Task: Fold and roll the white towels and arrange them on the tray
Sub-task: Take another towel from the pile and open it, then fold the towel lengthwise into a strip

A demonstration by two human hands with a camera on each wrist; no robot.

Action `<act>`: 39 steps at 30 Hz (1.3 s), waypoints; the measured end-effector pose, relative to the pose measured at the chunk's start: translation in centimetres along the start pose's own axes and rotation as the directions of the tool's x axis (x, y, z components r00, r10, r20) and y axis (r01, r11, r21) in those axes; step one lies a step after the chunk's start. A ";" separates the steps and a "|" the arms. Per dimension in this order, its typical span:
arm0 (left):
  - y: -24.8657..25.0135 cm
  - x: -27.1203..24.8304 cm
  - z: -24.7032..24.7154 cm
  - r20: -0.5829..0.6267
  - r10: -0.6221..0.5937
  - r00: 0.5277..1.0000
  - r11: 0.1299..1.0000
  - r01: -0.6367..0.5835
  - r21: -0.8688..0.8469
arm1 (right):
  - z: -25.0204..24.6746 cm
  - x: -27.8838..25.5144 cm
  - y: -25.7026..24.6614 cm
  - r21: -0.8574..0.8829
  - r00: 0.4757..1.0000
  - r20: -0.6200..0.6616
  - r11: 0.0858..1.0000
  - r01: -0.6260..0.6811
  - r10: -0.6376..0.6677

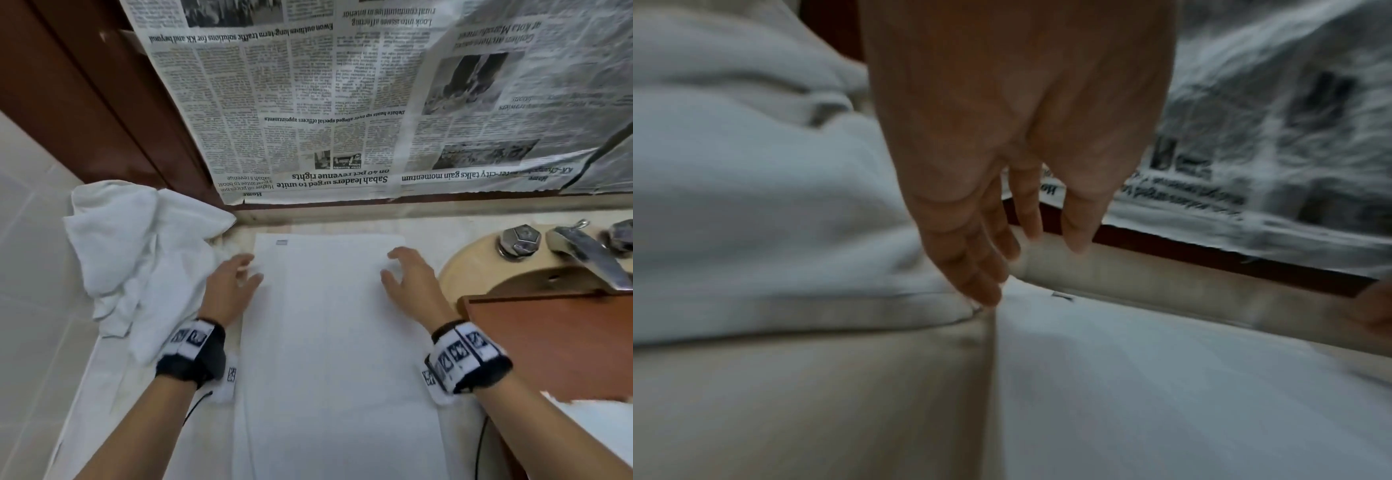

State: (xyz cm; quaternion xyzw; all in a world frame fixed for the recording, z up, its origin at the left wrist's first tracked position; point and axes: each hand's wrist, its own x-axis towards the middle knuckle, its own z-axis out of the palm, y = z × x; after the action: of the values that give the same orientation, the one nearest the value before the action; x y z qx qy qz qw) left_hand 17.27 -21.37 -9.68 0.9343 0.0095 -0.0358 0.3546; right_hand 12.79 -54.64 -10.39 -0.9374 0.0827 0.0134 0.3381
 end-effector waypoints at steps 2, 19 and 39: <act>-0.9 -4.5 0.0 0.035 0.021 0.999 0.999 -0.022 0.029 | 1.5 -3.8 -0.2 -0.034 0.993 0.106 0.998 0.048 -0.044; -7.6 -21.8 -0.4 0.093 -0.089 0.992 0.996 0.088 0.020 | 6.9 -19.7 1.5 -0.372 0.975 0.206 0.928 -0.004 0.087; -8.3 -29.5 -0.6 0.248 -0.031 0.968 0.988 -0.009 0.157 | 10.0 -29.5 0.7 -0.445 0.979 0.187 0.895 0.010 0.083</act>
State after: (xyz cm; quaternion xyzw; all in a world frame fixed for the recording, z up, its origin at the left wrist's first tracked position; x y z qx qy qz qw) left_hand -12.44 -14.52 -12.59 0.9473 -0.0328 -0.1556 0.2782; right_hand -16.09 -44.47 -16.12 -0.9817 0.0604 0.1329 0.1219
